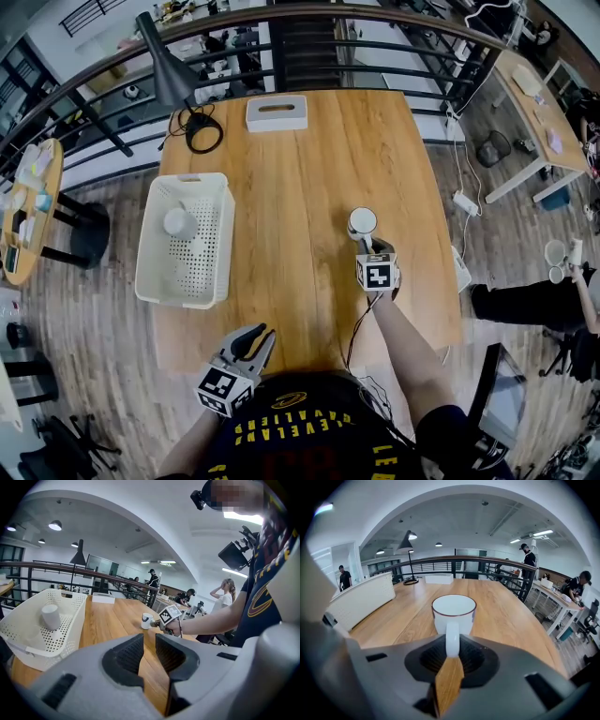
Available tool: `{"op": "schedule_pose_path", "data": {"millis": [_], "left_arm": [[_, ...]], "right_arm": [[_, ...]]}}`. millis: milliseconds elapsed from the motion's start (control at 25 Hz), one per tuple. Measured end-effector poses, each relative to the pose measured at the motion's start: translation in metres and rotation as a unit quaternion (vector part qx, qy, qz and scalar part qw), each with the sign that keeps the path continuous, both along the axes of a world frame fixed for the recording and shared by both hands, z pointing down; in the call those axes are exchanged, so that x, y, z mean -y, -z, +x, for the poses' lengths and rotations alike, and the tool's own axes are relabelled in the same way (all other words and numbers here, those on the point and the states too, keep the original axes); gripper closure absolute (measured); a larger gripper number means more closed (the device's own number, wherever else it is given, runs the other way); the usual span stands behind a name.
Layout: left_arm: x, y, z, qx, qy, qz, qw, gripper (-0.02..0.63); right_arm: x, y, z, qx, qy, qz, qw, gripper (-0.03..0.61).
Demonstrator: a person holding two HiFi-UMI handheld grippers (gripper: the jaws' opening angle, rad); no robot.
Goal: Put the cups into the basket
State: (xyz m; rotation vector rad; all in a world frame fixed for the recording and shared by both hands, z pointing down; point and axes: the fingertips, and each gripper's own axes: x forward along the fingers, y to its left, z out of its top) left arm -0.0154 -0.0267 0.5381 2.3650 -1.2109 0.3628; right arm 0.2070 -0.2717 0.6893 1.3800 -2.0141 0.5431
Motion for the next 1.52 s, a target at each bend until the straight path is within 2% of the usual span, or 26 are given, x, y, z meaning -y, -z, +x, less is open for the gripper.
{"op": "schedule_pose_path", "data": {"millis": [200,480,840,1120,1360,1520], "left_arm": [[0.000,-0.003,0.001,0.001,0.001,-0.003,1.0000,0.546],[-0.001,-0.002,0.002,-0.002,0.003,-0.001,1.0000,0.546],[-0.005,0.000,0.002,-0.001,0.011,0.001,0.9999,0.546],[-0.012,0.001,-0.004,-0.004,0.036,-0.006,0.9993,0.546],[-0.020,-0.002,-0.014,-0.012,0.050,-0.013,0.9986,0.546],[-0.026,-0.005,-0.037,-0.018,0.060,-0.010,0.9980,0.546]], "right_arm": [[-0.003,0.011,-0.001,0.012,0.022,0.014,1.000,0.514],[-0.016,0.017,-0.003,0.028,0.036,0.002,0.999,0.515],[-0.032,0.027,-0.028,0.067,0.072,0.011,0.995,0.517],[-0.032,0.063,-0.071,0.095,0.121,0.042,0.987,0.517],[-0.032,0.114,-0.126,0.127,0.175,0.080,0.973,0.517],[-0.041,0.145,-0.173,0.153,0.198,0.094,0.963,0.517]]}}
